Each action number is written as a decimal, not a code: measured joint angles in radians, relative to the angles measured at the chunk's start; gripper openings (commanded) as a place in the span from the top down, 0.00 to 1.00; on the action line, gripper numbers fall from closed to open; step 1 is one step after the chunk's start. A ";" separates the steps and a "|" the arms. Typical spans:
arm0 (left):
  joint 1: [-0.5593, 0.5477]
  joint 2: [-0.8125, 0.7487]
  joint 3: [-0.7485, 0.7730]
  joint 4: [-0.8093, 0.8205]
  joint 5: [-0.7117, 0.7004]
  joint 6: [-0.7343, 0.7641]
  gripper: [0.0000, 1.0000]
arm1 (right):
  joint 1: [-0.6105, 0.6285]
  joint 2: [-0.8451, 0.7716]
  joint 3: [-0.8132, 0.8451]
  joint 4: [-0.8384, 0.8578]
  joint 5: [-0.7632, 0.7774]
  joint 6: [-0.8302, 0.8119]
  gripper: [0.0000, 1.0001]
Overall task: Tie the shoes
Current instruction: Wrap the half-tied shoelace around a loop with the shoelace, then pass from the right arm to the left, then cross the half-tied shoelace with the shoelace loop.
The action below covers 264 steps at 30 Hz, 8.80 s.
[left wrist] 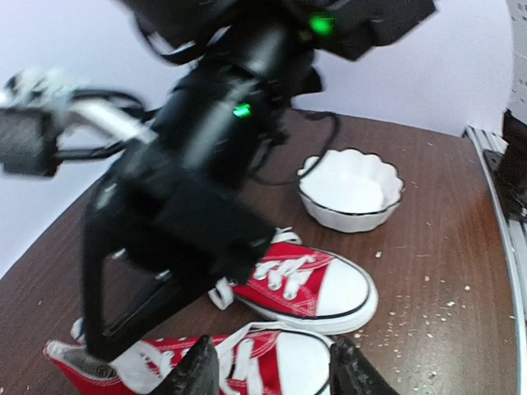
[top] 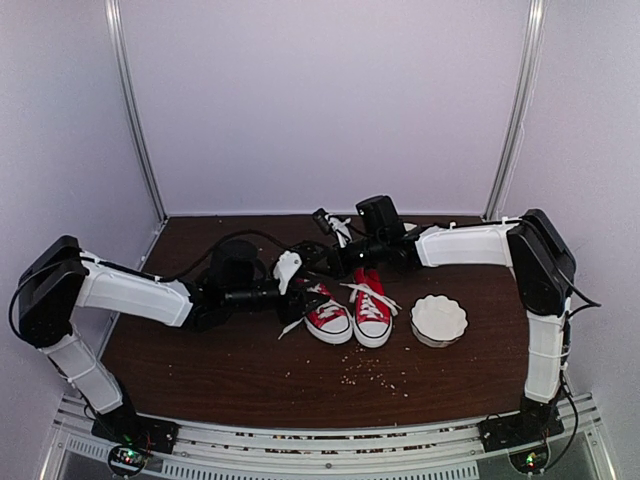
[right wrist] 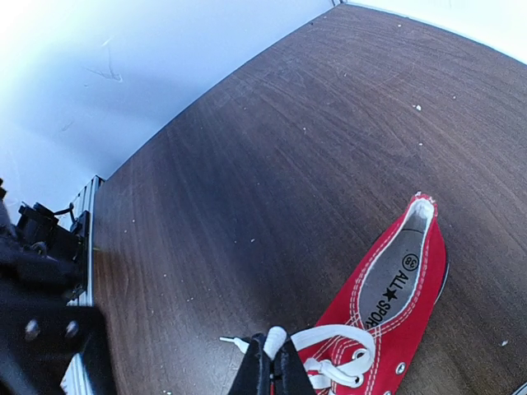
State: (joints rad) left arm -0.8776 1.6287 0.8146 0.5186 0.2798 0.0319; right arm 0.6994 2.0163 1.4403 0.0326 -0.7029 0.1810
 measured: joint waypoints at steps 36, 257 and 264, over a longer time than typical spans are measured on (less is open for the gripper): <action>0.164 0.309 0.072 0.138 -0.014 -0.139 1.00 | 0.013 0.010 0.030 -0.023 -0.017 -0.006 0.74; 0.208 0.334 0.181 -0.032 0.012 0.144 1.00 | -0.123 0.204 0.283 -0.154 -0.167 -0.124 0.90; 0.208 0.334 0.178 -0.017 0.017 0.144 1.00 | -0.105 0.279 0.330 -0.258 -0.214 -0.158 0.96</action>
State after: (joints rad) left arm -0.6693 1.9629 0.9928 0.5014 0.2966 0.1761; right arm 0.5945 2.2951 1.7702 -0.2256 -0.9173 0.0227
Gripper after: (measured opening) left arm 0.005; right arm 0.053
